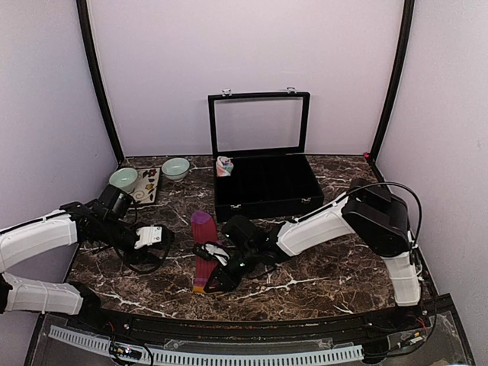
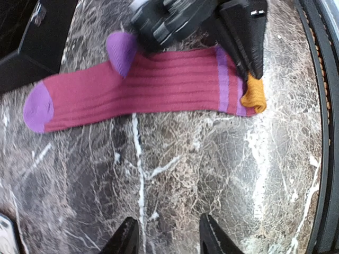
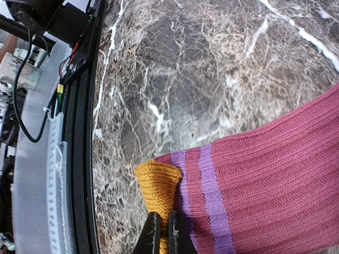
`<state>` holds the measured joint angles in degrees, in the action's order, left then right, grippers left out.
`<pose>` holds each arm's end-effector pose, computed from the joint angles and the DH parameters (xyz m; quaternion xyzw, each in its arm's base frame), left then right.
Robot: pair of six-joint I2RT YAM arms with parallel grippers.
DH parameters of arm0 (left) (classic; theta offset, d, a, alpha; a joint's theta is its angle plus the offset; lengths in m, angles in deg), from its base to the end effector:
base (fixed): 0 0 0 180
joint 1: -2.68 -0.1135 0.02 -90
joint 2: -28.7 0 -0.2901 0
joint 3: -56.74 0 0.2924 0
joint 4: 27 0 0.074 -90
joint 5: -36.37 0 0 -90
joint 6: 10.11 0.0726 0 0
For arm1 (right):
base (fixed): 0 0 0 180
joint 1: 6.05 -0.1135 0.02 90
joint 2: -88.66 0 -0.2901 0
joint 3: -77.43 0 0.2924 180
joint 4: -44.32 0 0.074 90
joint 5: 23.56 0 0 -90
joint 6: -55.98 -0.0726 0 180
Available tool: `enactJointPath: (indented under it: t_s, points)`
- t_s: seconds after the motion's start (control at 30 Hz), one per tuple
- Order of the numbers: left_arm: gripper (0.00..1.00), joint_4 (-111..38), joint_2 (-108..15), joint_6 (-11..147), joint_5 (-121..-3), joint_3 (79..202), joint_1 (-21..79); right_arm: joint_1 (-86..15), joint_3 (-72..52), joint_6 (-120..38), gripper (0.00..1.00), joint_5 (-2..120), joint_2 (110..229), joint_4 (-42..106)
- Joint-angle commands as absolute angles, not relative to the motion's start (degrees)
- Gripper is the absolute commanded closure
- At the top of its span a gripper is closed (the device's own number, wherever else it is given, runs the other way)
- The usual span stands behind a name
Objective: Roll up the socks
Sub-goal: Roll the sock at the center of the board.
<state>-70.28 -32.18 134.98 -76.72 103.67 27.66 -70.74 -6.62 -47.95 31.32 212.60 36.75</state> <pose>0.2044 -0.1267 0.1781 0.6479 0.6834 -0.1136 0.3168 0.1745 0.4667 0.0684 -0.4797 0.7558 0.4366 0.0895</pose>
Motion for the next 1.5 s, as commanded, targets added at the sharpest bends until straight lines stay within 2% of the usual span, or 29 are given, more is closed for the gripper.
enactJointPath:
  t_s: [0.0,0.13,0.23,0.47,0.7,0.93,1.07,1.2,1.47]
  points:
    - [0.59,-69.7,-31.7,139.6,-78.4,103.6,32.6,-68.9,-8.9,-53.8,1.00,34.4,222.4,15.9]
    - [0.62,-67.3,-31.6,138.6,-76.6,102.3,42.1,-68.4,-8.8,-56.0,1.00,34.6,222.9,15.7]
    - [0.71,-66.1,-32.2,137.3,-74.3,102.2,47.4,-67.7,-9.7,-57.8,1.00,34.6,223.7,14.4]
    - [0.70,-63.1,-38.9,138.3,-67.7,101.5,56.8,-67.0,-10.3,-58.8,1.00,36.2,225.2,14.7]
    - [0.70,-60.9,-46.0,141.1,-64.2,104.0,59.6,-66.8,-9.8,-60.1,1.00,35.7,226.8,17.6]
    - [0.70,-58.4,-47.2,143.0,-63.2,105.2,61.5,-66.7,-8.3,-61.3,1.00,35.0,226.3,19.9]
    - [0.67,-58.4,-48.1,143.9,-63.5,106.3,61.8,-66.5,-8.2,-61.6,1.00,34.7,226.5,20.6]
    - [0.65,-52.3,-49.8,147.7,-60.6,102.7,61.7,-66.5,-7.2,-62.1,1.00,34.3,225.9,21.9]
    - [0.67,-52.2,-51.5,148.2,-61.8,101.2,61.7,-66.4,-5.4,-62.5,1.00,34.0,224.7,23.7]
